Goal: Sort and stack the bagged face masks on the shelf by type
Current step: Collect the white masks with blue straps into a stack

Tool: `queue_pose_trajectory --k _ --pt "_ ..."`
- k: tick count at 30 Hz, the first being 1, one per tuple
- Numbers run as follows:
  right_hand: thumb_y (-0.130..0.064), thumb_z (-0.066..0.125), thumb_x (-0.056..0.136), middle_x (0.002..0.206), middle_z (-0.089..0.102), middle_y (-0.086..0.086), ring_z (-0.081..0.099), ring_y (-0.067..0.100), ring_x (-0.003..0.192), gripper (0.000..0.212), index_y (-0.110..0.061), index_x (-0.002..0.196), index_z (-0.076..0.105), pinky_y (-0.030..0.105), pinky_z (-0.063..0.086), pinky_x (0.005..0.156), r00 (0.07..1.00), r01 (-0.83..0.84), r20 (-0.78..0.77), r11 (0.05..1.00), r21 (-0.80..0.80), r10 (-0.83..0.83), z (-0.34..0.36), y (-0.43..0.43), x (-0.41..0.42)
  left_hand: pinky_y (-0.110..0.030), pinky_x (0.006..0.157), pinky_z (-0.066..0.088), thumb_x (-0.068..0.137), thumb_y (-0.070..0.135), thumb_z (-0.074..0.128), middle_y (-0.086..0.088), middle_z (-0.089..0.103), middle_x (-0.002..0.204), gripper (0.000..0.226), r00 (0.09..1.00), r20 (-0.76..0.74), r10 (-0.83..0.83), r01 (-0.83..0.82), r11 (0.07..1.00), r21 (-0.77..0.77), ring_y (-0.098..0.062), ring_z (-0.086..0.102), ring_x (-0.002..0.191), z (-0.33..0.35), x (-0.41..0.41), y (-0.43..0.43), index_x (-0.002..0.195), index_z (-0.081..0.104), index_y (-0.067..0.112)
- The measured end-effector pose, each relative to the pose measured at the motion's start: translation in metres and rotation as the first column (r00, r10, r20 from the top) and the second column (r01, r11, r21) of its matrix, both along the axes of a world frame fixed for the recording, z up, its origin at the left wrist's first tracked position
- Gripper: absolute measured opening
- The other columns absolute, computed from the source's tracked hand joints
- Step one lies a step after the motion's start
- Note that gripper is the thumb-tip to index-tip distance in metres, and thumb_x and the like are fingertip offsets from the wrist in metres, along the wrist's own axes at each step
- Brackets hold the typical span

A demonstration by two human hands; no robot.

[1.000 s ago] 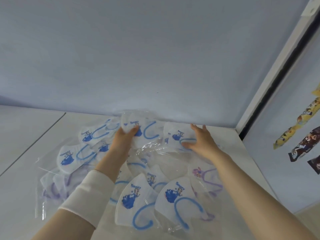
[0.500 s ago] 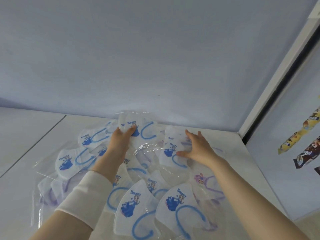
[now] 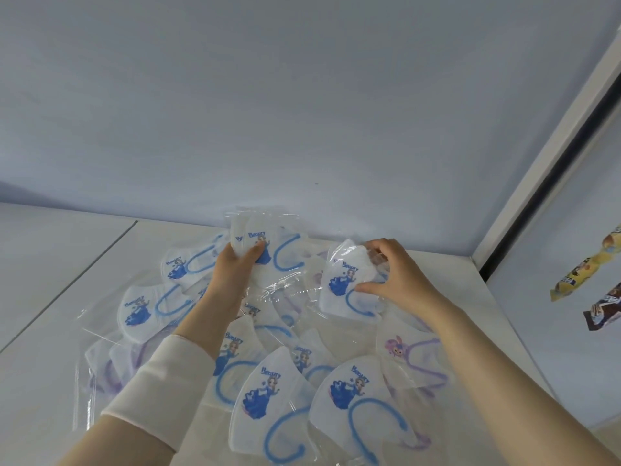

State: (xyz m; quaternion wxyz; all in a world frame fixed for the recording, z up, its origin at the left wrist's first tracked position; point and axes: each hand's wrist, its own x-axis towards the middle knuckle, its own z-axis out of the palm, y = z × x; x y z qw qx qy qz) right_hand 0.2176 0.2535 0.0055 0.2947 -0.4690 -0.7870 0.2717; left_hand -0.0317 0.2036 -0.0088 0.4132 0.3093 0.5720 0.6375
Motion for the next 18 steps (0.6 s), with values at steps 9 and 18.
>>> queue_pose_trajectory --k 9,18 --pt "-0.016 0.075 0.076 0.114 0.055 -0.007 0.054 -0.004 0.104 0.059 -0.031 0.124 0.045 0.007 0.038 0.089 0.999 -0.022 -0.050 0.988 -0.152 0.014 0.012 -0.014 0.012 -0.037 0.078 0.053 0.091 0.022 0.059 0.001 0.068 0.090 0.006 0.995 -0.001 -0.097 0.097 0.995 0.021 -0.020 0.065 0.083 0.000 0.005 -0.007 0.093 0.062 0.027" --pt "-0.019 0.081 0.069 0.065 0.043 -0.014 0.042 -0.004 0.052 0.034 -0.024 0.071 0.048 0.009 0.036 0.057 0.991 -0.057 0.112 0.991 -0.121 0.071 0.040 -0.018 0.014 -0.029 0.064 0.052 0.092 0.023 0.059 0.002 0.067 0.089 0.006 0.988 -0.081 -0.134 0.137 0.990 0.029 -0.016 0.064 0.079 0.009 0.014 -0.021 0.098 0.060 0.024"
